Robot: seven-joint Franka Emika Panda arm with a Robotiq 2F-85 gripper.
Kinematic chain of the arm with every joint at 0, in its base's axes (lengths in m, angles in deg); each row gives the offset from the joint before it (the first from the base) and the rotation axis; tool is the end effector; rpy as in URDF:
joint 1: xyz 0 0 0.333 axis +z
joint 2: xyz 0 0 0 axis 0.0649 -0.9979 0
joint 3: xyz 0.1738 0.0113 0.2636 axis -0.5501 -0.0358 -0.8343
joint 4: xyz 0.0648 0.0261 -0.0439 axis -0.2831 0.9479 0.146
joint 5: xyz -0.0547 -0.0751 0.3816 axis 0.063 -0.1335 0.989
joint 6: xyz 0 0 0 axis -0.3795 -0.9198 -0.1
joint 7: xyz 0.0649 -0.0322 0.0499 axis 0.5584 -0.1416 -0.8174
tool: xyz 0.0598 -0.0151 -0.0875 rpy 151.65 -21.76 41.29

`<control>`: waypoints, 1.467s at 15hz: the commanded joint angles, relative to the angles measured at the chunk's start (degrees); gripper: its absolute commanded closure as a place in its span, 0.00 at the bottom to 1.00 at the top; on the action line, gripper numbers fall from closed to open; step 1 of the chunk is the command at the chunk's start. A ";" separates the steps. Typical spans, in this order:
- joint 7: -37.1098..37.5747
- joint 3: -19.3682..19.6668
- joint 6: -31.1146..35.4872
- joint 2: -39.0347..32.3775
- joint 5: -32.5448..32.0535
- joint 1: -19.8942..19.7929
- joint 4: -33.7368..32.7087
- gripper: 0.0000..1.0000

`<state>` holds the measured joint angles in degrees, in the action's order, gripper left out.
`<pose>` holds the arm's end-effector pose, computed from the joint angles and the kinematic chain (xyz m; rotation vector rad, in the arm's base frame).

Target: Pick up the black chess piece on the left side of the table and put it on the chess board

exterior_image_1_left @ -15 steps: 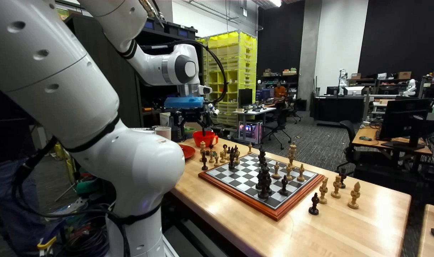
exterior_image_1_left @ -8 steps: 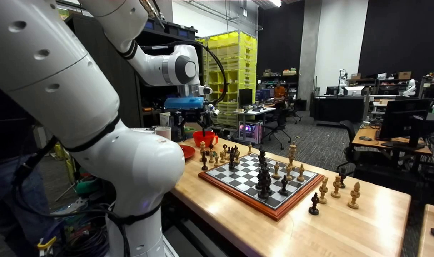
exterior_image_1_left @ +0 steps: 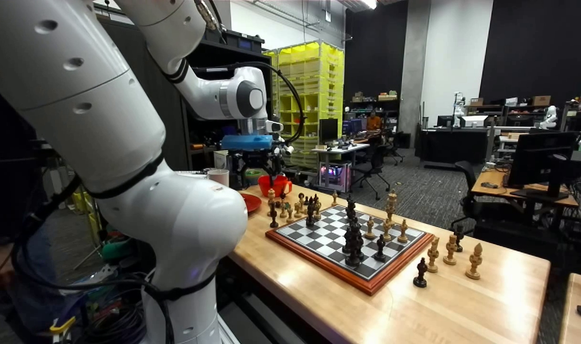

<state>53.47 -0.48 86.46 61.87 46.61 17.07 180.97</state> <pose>0.3146 0.2372 0.4166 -2.9689 -0.9986 -0.1537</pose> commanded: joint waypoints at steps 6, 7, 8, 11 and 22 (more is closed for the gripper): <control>-0.45 -1.01 7.78 -9.25 -2.94 0.19 -2.47 0.00; -0.33 -1.10 8.51 -10.35 -3.70 -0.03 -2.67 0.00; -0.36 -1.14 9.06 -11.47 -4.54 -0.22 -2.93 0.00; -0.66 -1.06 10.15 -14.92 -6.72 -0.67 -4.00 0.00; -0.92 -0.58 11.03 -22.72 -11.38 -2.72 -8.37 0.27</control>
<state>52.83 -1.10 97.34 40.74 36.75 15.20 174.07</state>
